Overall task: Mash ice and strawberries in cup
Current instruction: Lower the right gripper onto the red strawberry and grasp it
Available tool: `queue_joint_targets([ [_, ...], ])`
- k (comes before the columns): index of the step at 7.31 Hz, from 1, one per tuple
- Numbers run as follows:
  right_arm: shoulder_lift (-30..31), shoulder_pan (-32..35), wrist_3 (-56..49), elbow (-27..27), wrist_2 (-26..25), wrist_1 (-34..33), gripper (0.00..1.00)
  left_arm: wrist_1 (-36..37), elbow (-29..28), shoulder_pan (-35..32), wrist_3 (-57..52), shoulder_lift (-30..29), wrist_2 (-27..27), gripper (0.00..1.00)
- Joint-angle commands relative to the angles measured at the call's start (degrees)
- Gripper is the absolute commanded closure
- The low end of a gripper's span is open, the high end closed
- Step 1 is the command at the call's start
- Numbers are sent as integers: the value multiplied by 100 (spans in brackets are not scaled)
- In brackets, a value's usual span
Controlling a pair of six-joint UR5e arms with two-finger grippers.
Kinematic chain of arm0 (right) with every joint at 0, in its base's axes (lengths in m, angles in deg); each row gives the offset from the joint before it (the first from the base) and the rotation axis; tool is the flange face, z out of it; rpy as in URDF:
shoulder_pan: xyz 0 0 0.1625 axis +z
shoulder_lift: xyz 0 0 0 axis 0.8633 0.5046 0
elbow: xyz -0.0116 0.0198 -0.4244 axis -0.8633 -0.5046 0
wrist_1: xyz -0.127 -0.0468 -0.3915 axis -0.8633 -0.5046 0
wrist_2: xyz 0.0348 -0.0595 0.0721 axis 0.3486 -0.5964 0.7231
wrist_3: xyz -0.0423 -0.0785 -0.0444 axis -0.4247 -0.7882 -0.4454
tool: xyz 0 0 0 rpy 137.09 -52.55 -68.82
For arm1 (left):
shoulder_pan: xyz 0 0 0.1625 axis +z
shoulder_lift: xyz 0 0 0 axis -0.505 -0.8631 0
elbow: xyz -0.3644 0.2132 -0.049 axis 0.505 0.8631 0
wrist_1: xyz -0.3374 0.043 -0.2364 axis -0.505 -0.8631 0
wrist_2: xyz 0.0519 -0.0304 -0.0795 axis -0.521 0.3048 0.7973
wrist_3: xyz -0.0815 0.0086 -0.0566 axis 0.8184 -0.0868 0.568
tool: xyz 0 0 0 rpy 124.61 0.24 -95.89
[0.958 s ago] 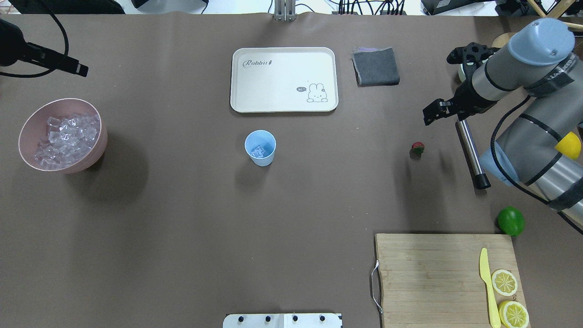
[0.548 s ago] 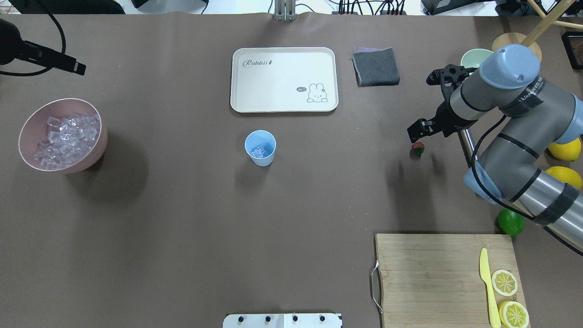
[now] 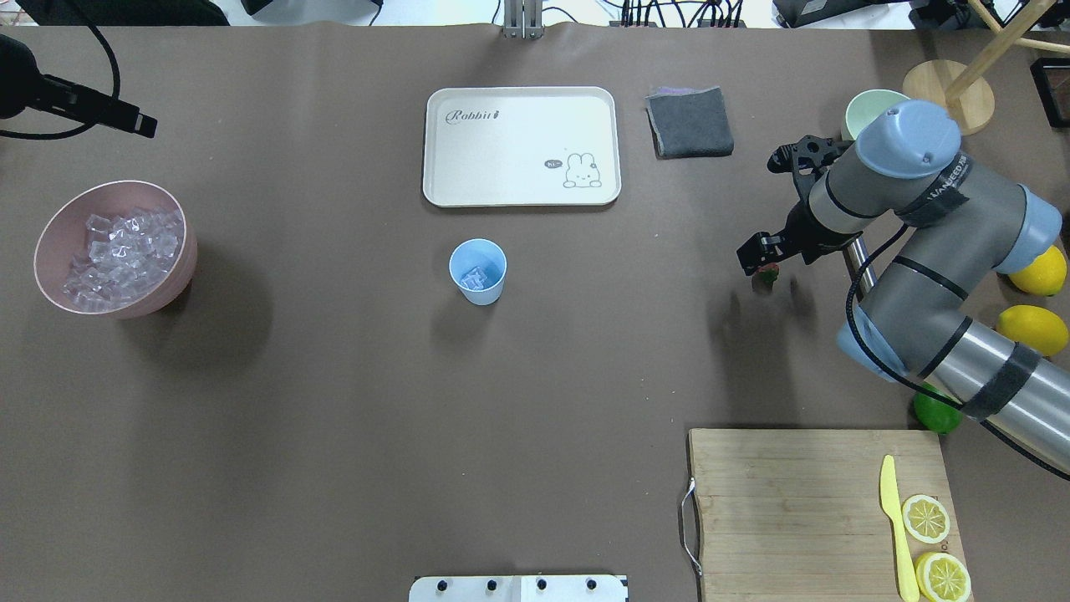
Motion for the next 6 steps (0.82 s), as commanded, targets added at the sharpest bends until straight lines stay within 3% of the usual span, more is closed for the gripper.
queue_joint_targets([
  [1,-2,-27,0,-14,-9,2,18,0,-1,0,0,0,0,2],
  [2,-2,-27,0,-14,-9,2,28,0,-1,8,0,0,0,2],
  [6,-11,-71,0,-14,-70,2,29,0,-10,9,0,0,0,2],
])
